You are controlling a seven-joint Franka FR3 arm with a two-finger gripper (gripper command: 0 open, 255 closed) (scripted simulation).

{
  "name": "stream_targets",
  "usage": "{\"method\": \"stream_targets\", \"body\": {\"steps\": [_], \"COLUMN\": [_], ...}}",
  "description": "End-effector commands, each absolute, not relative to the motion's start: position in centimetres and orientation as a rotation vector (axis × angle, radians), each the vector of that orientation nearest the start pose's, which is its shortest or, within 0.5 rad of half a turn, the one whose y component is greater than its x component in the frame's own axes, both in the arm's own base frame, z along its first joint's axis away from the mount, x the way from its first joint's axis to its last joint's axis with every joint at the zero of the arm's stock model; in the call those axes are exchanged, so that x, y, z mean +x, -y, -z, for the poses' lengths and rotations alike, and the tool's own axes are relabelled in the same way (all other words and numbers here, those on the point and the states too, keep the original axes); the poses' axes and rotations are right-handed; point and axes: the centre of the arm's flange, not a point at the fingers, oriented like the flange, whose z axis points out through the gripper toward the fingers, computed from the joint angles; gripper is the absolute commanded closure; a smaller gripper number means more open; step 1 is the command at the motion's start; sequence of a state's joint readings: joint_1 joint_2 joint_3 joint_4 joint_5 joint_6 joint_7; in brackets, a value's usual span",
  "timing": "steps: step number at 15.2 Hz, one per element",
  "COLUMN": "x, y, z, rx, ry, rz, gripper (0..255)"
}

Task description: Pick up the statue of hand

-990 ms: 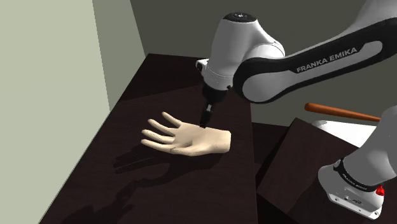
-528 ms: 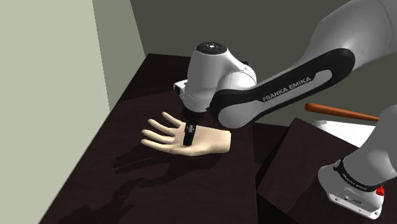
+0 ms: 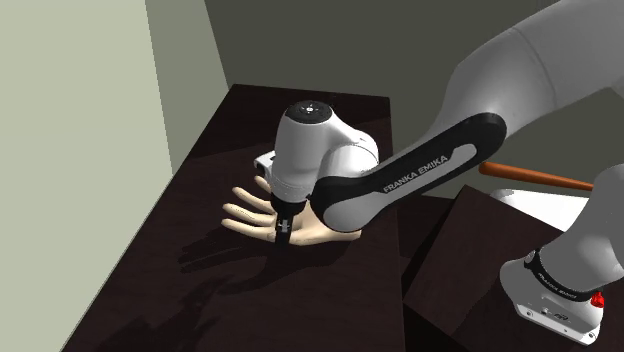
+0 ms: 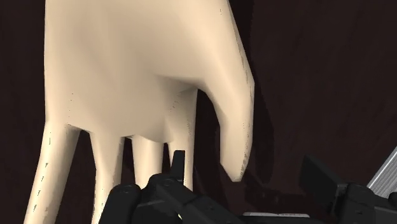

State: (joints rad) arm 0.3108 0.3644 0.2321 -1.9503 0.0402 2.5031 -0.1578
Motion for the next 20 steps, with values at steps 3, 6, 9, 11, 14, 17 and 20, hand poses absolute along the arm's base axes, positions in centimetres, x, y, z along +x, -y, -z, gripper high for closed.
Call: {"method": "stream_targets", "body": {"steps": [3, 6, 9, 11, 14, 17, 20], "x": [54.8, 54.8, 54.8, 54.8, 54.8, 54.8, 54.8], "y": [-32.1, -32.1, -32.1, -32.1, -32.1, -32.1, -32.1], "z": [-29.2, -29.2, -29.2, -29.2, -29.2, -30.2, -31.8], "rx": [-2.832, -2.832, -2.832, -2.832, -2.832, -2.832, -2.832], "ry": [0.952, 0.952, 0.952, 0.952, 0.952, 0.952, 0.952], "rz": [0.259, 0.259, 0.259, 0.259, 0.259, 0.259, 0.259], "gripper": [0, 255, 255, 255, 255, 255, 255]}}
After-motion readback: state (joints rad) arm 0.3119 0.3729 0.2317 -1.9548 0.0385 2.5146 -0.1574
